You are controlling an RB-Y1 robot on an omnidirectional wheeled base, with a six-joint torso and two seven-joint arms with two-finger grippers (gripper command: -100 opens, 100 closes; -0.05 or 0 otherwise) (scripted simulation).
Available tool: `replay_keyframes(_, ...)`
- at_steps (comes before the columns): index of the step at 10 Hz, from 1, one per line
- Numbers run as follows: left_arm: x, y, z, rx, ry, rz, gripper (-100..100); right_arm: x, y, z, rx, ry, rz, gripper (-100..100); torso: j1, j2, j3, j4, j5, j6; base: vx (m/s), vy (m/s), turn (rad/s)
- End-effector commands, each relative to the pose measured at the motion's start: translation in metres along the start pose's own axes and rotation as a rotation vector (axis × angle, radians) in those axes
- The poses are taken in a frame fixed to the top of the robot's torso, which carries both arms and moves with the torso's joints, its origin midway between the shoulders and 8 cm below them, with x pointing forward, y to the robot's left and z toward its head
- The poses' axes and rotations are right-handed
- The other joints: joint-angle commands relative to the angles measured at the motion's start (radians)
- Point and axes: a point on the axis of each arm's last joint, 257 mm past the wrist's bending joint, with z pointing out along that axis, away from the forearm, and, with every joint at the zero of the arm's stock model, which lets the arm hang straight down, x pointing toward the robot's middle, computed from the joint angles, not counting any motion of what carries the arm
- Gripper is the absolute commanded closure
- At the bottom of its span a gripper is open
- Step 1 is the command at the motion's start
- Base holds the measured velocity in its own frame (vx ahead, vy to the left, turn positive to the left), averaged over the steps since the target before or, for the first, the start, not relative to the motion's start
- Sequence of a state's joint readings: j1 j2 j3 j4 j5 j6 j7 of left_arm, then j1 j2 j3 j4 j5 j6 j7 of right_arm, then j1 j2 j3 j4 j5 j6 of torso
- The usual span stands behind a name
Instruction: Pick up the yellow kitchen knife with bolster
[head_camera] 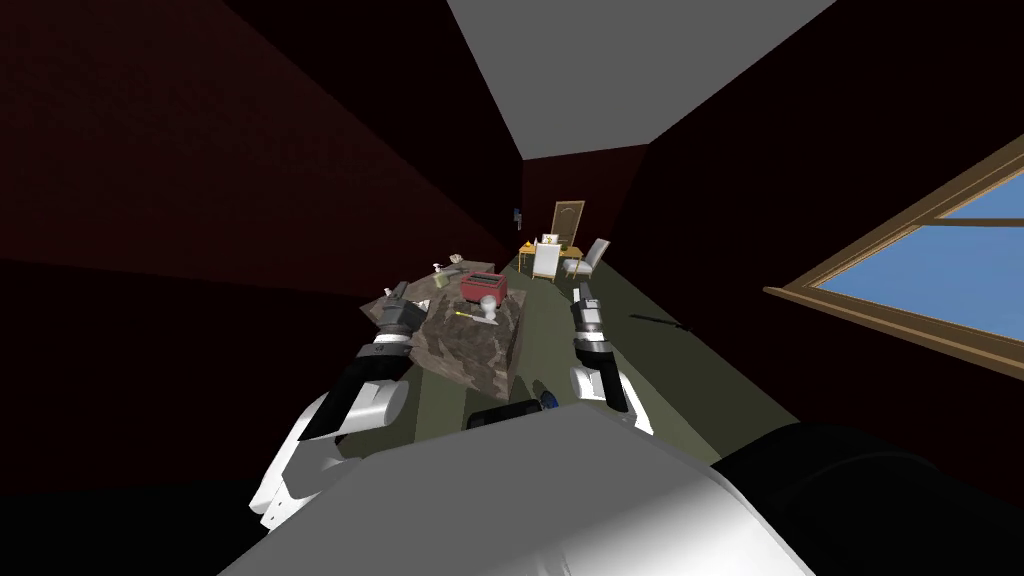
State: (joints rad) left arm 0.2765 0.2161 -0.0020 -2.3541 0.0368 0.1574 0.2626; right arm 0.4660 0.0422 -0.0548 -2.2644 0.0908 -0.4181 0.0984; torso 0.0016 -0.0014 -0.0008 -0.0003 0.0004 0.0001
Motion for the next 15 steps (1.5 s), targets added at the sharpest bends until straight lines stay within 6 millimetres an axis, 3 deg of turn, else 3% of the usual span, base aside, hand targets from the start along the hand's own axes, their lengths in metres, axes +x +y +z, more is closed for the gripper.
replay_keyframes(1,-0.002,0.01,0.001,-0.04,-0.005,-0.009,-100,0.0,0.0,0.0,0.0,0.0,0.0,0,0.0,0.0,0.0,0.0,0.0,0.0,0.004,0.038,-0.09)
replay_keyframes(6,0.0,0.036,0.009,-0.143,-0.008,-0.043,-100,0.0,0.0,0.0,0.0,0.0,0.0,0,0.001,0.0,0.0,0.0,0.0,-0.001,0.002,0.042,-0.1)
replay_keyframes(15,0.01,0.105,0.017,-0.401,-0.019,-0.101,-100,0.0,0.0,0.0,0.0,0.0,0.0,0,0.002,0.0,0.0,0.0,0.0,-0.001,0.008,0.05,-0.138)
